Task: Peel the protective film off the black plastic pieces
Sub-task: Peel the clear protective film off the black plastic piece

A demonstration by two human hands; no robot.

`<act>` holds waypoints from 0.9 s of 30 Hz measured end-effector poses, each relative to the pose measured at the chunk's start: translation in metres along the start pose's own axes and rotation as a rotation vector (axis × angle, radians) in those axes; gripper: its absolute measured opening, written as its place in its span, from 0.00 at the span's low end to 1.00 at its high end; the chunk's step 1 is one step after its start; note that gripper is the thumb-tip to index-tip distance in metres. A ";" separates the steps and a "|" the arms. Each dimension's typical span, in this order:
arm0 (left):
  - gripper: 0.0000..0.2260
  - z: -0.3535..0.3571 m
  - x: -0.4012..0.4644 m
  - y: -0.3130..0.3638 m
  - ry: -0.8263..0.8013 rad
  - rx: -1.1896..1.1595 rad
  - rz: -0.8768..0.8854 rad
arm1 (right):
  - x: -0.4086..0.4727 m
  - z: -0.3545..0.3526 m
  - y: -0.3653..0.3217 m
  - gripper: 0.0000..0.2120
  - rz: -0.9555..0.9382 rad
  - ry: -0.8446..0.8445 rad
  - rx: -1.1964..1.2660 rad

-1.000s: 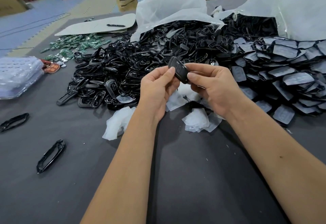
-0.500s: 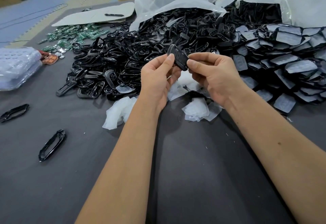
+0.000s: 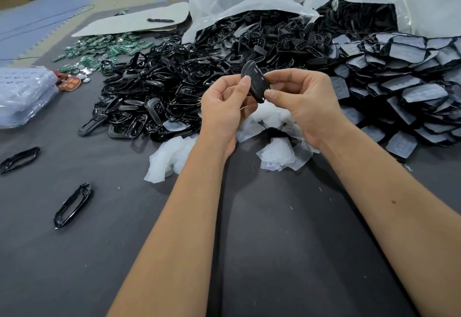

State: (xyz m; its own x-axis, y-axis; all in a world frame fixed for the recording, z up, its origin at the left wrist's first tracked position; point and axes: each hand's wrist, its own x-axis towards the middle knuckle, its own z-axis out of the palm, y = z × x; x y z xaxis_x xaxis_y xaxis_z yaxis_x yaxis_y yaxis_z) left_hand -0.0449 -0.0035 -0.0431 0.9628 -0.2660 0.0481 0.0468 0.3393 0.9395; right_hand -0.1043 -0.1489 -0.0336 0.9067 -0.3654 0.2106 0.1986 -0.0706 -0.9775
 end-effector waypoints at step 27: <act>0.05 -0.016 0.008 0.007 0.212 0.143 0.094 | -0.005 0.001 -0.006 0.08 -0.284 -0.313 -0.737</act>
State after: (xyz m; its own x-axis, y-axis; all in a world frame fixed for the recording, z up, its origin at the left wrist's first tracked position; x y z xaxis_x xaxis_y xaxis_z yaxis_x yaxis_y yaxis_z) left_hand -0.0325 0.0107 -0.0417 0.9961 -0.0392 0.0796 -0.0692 0.2185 0.9734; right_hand -0.1100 -0.1454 -0.0285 0.9420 0.0237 0.3349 0.2393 -0.7470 -0.6202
